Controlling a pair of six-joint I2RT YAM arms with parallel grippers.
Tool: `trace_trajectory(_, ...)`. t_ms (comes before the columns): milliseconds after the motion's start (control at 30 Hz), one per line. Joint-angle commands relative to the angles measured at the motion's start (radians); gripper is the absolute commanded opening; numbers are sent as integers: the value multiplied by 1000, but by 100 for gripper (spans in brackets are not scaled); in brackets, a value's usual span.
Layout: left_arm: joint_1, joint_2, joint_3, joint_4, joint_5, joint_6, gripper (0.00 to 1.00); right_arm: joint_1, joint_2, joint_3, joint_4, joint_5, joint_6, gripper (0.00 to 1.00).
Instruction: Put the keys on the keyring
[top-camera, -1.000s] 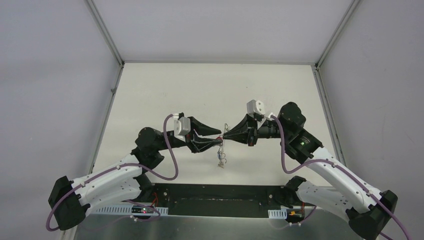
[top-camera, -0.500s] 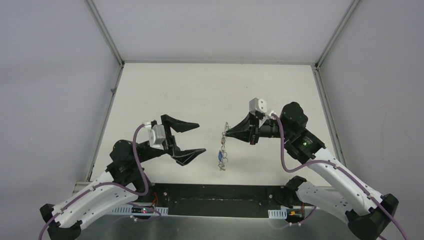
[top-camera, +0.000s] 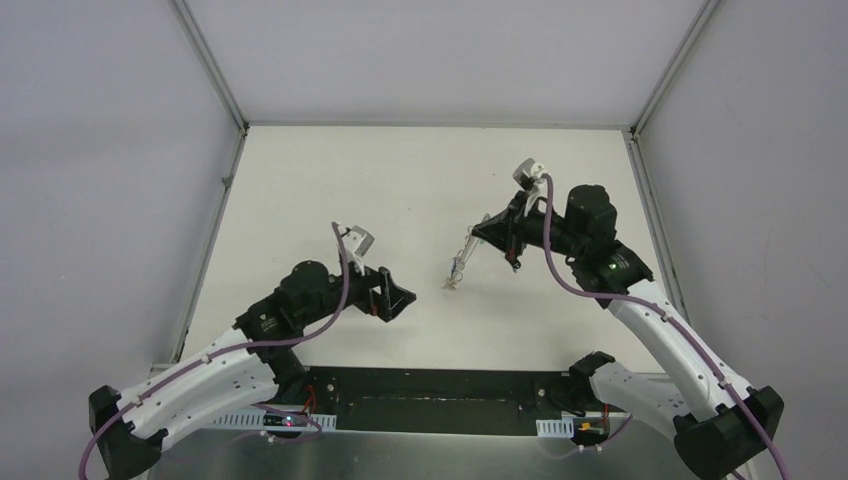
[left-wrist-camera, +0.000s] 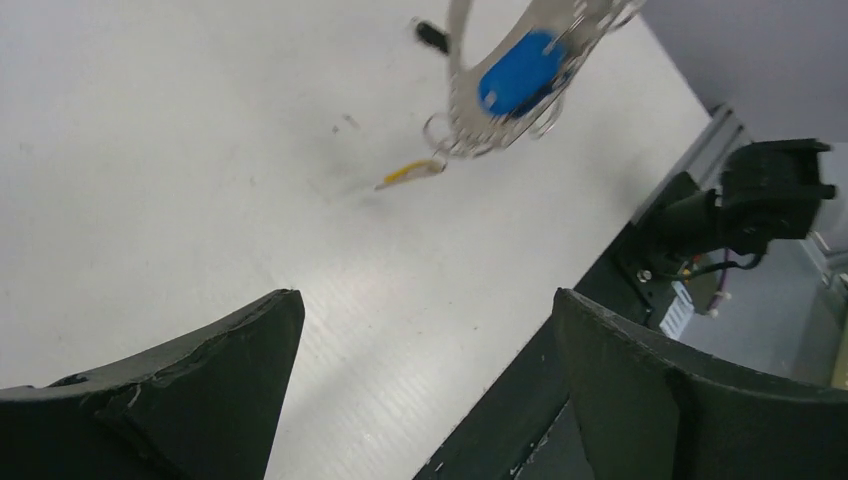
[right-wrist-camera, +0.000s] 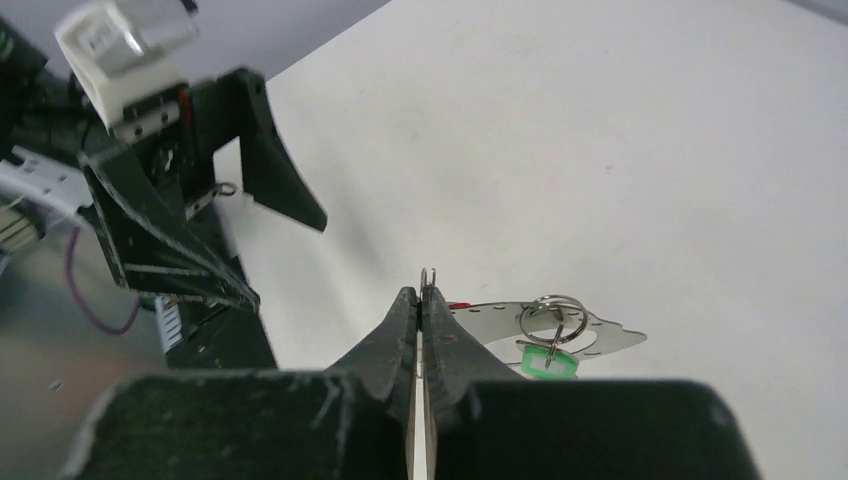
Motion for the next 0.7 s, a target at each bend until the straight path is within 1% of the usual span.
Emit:
trace_trajectory(0,-4,160,7,-34,-128,-193,99,-65,-3,134,-22,169,7,0)
trace_trajectory(67,-4,250,27,-28,-171,-240,99,-91,0,173,-52,219,-14,0)
trace_trajectory(133,-5,348,57,-6,-170,-265,99,-106,-3,212,-82,280,-38,0)
trace_trajectory(267,-3,550,138,80,-116,-267,99,-115,-24,295,-140,389,-106,0)
trace_trajectory(333,-3,650,191,101,-105,-277,99,-115,-38,342,-179,428,-154,0)
trace_trajectory(433,-3,807,268,148,-43,-298,98,-116,-64,401,-226,473,-221,0)
trace_trajectory(500,-1,909,331,202,7,-303,96,-116,-84,428,-244,486,-245,0)
trace_trajectory(600,3,1057,440,213,55,-321,92,-116,-114,444,-252,481,-258,0)
trace_trajectory(633,8,1103,476,225,83,-329,89,-116,-124,447,-252,480,-259,0)
trace_trajectory(667,16,1145,508,247,124,-331,83,-116,-134,448,-252,477,-260,0)
